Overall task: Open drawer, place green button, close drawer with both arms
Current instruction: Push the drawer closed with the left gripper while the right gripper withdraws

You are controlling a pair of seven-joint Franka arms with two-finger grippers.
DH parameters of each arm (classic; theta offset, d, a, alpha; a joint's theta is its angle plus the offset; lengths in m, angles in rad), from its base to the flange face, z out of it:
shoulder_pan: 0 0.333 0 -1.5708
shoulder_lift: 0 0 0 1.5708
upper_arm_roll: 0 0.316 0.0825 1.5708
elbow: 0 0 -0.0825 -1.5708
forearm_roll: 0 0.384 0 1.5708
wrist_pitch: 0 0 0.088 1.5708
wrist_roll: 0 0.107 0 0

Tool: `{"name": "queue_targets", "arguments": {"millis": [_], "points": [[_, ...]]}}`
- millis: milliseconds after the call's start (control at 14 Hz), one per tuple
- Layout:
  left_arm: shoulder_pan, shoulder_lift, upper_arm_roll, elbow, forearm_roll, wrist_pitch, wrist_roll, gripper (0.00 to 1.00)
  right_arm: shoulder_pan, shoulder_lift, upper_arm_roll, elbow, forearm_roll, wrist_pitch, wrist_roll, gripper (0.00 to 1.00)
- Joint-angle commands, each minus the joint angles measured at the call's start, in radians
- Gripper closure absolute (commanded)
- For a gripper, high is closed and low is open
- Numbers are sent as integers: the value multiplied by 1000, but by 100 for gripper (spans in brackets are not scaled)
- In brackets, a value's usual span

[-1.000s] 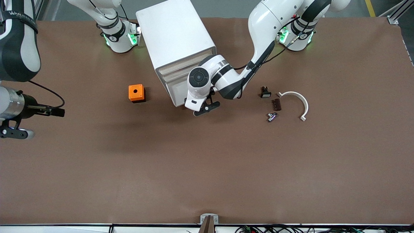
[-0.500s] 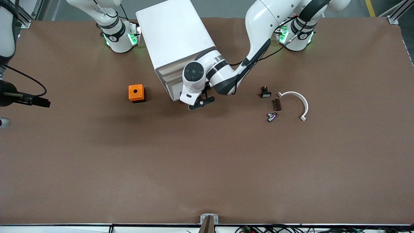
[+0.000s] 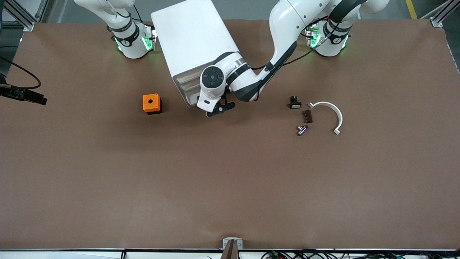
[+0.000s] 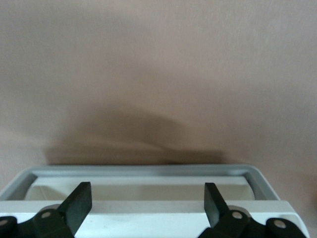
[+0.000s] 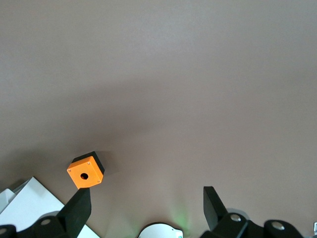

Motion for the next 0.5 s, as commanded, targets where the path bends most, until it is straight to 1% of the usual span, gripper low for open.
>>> {"name": "queue_targets", "arguments": {"millis": [0, 143, 429], "points": [[-16, 0, -2, -4, -62, 1, -3, 0, -7, -14, 1, -23, 2, 6, -11, 0], [-20, 1, -2, -4, -95, 2, -3, 0, -4, -14, 3, -23, 5, 9, -6, 0], [-32, 10, -2, -4, -124, 2, -3, 0, -5, -14, 4, -22, 14, 15, -1, 0]]}}
